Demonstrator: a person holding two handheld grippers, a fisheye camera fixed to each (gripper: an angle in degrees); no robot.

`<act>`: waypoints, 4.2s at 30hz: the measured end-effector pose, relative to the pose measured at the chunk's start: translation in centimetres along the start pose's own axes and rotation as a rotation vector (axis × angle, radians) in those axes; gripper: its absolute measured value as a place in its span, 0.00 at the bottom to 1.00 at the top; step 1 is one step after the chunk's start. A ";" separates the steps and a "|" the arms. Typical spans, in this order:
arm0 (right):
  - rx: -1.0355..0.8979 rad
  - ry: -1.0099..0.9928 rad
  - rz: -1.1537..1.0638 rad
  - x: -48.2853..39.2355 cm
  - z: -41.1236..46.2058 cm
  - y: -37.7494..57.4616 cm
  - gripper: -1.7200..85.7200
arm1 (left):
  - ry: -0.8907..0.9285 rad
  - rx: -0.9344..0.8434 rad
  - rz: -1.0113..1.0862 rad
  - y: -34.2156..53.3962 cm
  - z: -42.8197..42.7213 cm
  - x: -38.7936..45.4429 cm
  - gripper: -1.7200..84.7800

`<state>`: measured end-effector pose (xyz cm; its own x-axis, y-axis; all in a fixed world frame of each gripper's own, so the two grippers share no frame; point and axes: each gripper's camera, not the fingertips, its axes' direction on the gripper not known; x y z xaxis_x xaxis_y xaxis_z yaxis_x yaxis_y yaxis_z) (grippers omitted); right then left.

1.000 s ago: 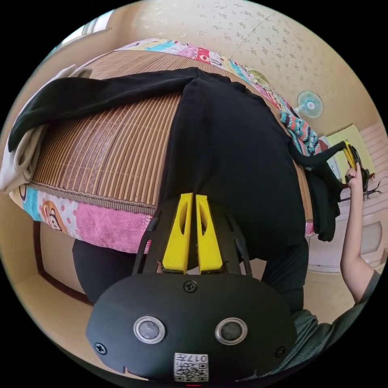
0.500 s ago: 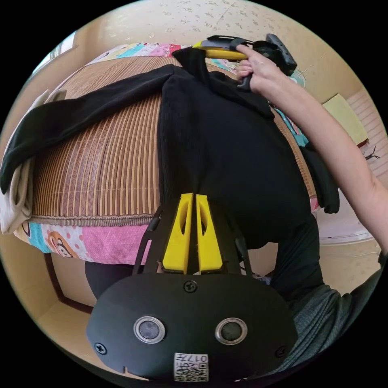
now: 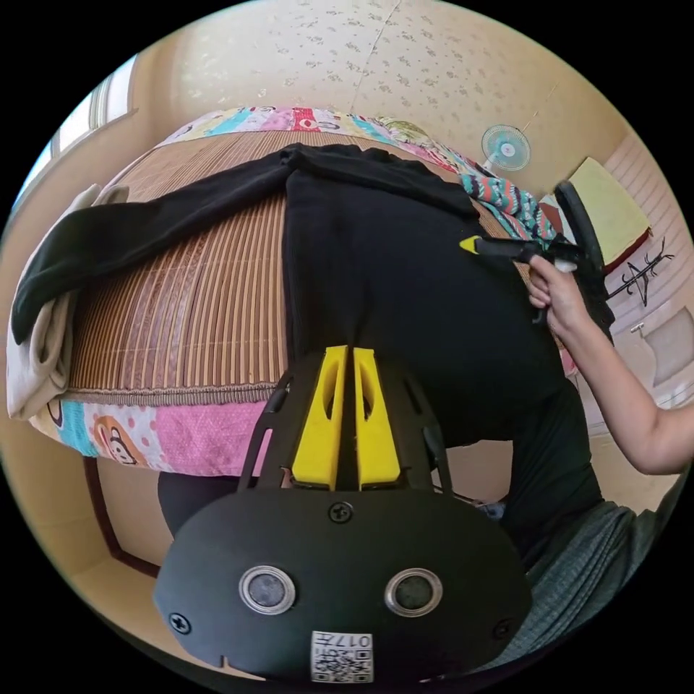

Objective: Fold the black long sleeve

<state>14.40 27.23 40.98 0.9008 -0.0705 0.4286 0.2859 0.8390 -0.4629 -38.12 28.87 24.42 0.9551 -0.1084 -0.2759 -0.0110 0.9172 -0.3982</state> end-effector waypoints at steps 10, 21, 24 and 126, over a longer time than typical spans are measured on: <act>0.138 -0.096 0.109 3.8 0.6 6.5 0.02 | -0.399 0.651 -0.596 6.6 -19.9 -16.0 0.11; 0.189 -0.327 0.191 8.5 0.3 9.5 0.02 | -0.345 0.476 -0.616 4.3 -18.5 -18.2 0.06; 0.201 -0.429 0.216 10.4 0.5 10.3 0.02 | -0.271 0.592 -0.516 1.7 -22.2 -14.3 0.05; 0.470 -1.275 0.162 28.3 -27.9 22.2 0.05 | 1.146 0.432 0.101 6.5 -10.5 -13.3 0.08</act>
<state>55.37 28.83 21.19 -0.0827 0.3718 0.9246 -0.1604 0.9107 -0.3805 -54.02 32.25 16.35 0.1409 -0.1040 -0.9845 0.2378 0.9689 -0.0683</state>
